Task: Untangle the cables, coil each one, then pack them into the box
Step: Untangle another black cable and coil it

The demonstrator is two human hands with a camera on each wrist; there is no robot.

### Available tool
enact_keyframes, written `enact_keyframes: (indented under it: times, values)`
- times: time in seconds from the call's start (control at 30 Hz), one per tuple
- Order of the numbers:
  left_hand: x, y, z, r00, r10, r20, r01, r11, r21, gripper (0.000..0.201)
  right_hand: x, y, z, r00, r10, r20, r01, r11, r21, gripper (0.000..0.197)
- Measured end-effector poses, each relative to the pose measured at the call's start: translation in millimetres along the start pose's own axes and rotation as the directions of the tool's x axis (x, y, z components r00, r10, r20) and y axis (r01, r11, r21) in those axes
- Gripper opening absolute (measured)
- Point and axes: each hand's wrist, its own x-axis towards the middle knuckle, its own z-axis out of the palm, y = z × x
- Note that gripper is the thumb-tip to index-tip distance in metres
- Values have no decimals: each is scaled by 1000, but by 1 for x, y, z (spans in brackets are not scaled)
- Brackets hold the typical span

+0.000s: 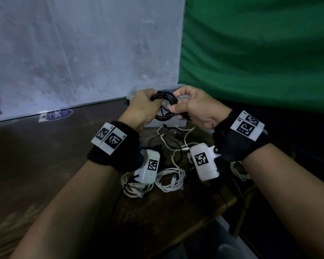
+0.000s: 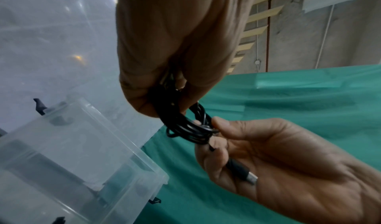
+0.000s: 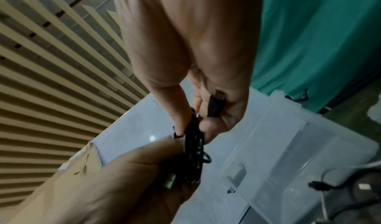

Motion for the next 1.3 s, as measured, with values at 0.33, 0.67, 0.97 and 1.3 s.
enact_keyframes:
  times: [0.33, 0.67, 0.97, 1.3]
  values:
    - [-4, 4, -1, 994, 3, 111, 35, 939, -343, 21, -1, -2, -1, 996, -24, 85, 10, 987, 158, 31]
    - [-15, 19, -6, 940, 42, 338, 212, 704, -678, 43, -6, -14, -15, 988, -20, 153, -41, 922, 385, 24]
    - [-15, 22, -1, 959, -54, 279, 215, 776, -593, 38, -3, -6, -15, 978, 0, 209, -58, 960, 273, 37]
    - [-12, 17, -4, 931, -101, 352, 268, 843, -466, 39, 0, -5, -18, 991, -46, 122, 29, 990, 137, 17]
